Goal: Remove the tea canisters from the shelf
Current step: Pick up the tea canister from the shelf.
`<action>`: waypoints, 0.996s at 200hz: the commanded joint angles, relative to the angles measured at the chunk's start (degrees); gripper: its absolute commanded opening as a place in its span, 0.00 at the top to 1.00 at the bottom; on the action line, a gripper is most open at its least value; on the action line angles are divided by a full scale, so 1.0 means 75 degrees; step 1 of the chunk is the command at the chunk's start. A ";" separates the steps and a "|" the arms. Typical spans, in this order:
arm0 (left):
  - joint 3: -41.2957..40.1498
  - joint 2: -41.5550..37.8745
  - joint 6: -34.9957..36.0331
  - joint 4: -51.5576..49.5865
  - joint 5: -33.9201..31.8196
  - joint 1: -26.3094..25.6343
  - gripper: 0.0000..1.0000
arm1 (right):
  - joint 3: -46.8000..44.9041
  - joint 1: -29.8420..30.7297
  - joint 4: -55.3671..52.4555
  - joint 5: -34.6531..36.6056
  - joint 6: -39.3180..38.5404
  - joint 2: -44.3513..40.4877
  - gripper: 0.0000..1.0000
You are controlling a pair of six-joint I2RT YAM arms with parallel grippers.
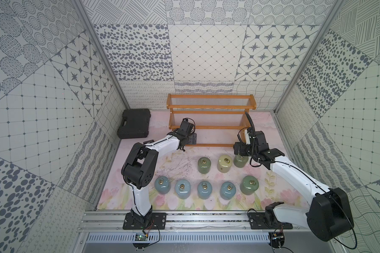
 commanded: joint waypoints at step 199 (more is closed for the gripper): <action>0.0312 0.0594 0.0097 0.0577 0.0512 0.0282 0.14 | -0.0057 -0.0023 0.0006 0.0003 0.0132 -0.0318 0.00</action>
